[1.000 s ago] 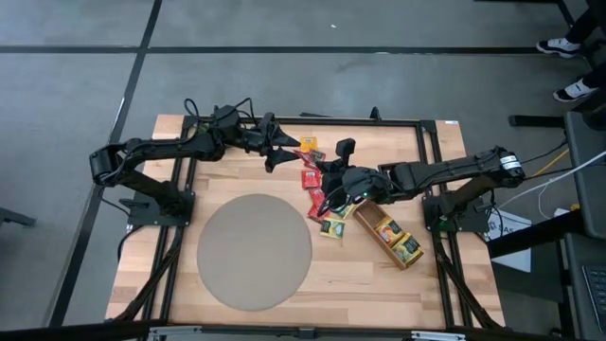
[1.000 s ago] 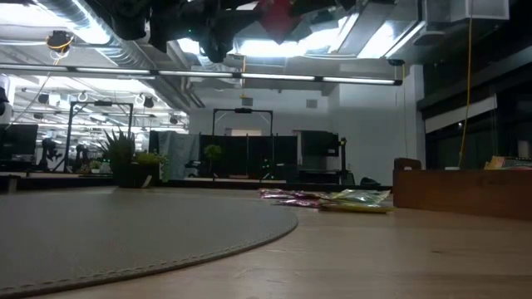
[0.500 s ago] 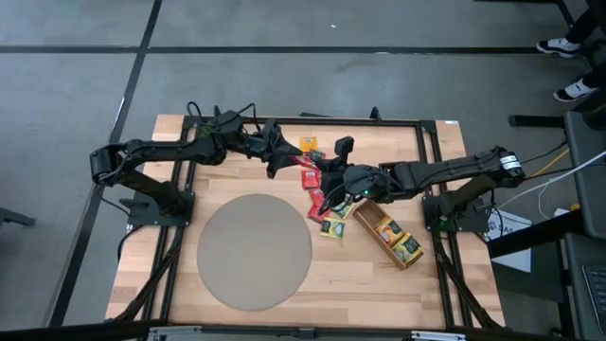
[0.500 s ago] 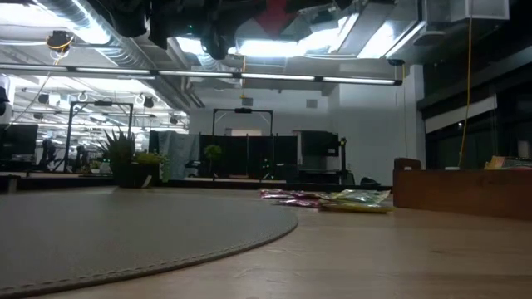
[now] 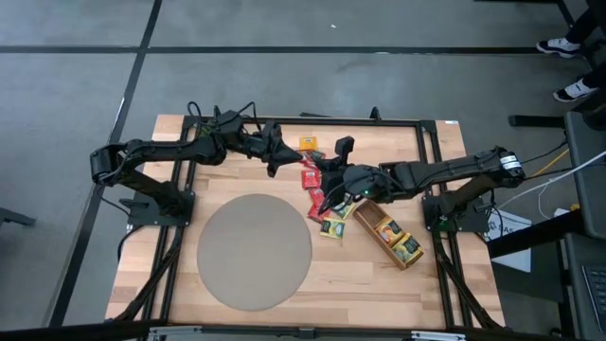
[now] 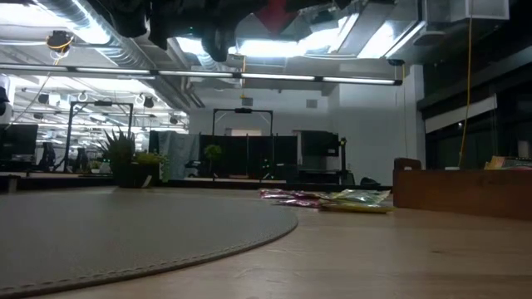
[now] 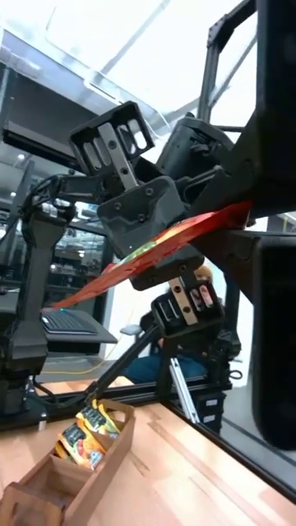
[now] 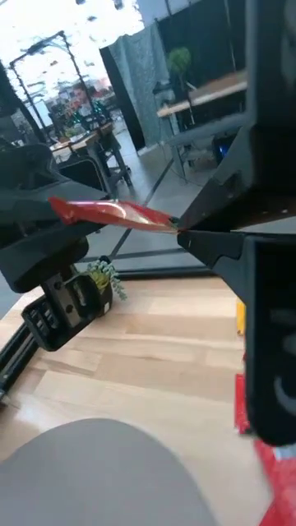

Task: Pick & Place Tea
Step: Put the red tea bag into the top section of the wooden organizer

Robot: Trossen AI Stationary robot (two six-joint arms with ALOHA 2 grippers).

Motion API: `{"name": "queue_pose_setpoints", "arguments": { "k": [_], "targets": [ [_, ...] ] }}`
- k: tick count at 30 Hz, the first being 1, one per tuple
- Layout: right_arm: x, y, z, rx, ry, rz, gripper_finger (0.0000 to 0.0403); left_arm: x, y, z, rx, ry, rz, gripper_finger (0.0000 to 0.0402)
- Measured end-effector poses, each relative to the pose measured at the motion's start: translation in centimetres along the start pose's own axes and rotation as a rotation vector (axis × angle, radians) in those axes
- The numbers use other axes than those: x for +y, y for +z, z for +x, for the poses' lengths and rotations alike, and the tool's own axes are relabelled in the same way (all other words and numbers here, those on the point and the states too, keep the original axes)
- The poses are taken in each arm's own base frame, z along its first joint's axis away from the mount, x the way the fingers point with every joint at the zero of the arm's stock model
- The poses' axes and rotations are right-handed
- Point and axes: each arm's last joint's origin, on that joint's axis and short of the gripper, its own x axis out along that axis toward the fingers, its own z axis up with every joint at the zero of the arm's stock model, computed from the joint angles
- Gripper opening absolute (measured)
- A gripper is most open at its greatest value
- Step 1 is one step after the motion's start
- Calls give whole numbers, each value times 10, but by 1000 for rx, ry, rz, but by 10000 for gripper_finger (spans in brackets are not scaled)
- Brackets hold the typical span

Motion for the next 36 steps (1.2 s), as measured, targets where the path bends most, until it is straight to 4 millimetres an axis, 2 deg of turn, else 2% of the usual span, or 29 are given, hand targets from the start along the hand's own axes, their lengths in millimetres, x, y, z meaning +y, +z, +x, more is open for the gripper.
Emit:
{"name": "queue_pose_setpoints", "arguments": {
  "k": [6, 11, 15, 19, 26, 36],
  "targets": [
    [-2, -2, -4, 5, 13, 228, 53, 0, 1, -2, 20, 6, 54, 7],
    [-11, -8, -18, 11, 62, 544, 112, 5, 8, -7, 55, 72, 133, 6],
    [-18, -14, -25, 24, 184, 829, 157, 8, 11, -10, 106, 95, 331, 7],
    [-20, -16, -22, 45, 321, 1075, 185, 8, 9, -10, 180, 71, 626, 5],
    [-19, -16, -11, 107, 447, 1330, 196, 13, -2, -3, 262, 20, 1120, 5],
    [-24, -9, -11, 50, 501, 1491, 196, 24, -12, 3, 340, 20, 1367, 6]
  ]
}}
